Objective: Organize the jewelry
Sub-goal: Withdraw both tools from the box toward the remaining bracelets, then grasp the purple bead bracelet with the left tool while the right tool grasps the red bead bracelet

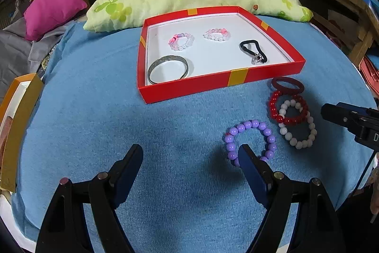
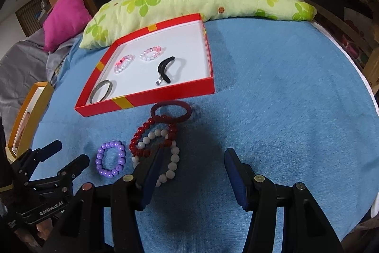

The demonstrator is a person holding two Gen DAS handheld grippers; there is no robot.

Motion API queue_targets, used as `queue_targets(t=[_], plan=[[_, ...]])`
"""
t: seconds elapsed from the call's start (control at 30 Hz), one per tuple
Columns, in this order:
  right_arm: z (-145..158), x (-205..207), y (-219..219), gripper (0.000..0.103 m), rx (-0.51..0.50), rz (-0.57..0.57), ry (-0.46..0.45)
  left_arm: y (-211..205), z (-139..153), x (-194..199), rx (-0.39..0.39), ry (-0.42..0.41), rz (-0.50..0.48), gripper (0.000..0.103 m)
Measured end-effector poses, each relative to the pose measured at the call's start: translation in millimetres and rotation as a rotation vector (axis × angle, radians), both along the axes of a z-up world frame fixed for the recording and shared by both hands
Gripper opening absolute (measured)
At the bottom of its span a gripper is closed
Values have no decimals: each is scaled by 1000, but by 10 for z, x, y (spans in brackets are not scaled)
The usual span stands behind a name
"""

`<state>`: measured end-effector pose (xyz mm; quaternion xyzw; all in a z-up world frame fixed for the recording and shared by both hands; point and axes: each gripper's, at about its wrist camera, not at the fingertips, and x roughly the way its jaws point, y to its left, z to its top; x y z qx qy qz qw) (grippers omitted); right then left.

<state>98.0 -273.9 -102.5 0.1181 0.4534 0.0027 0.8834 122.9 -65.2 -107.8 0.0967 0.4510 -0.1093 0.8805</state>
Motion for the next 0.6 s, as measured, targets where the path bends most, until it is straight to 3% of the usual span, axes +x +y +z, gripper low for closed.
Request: queue_targets(t=[0.23, 0.37, 0.53, 0.6], plan=[[-70, 132, 2, 57, 135, -22, 6, -31, -43, -26, 1, 19, -17, 83], [-139, 254, 56, 55, 152, -44, 30, -31, -65, -32, -12, 37, -23, 83], [-235, 394, 85, 33, 133, -77, 44, -35, -74, -26, -28, 51, -25, 83], [-238, 417, 94, 15, 128, -72, 36, -50, -79, -26, -37, 57, -32, 83]])
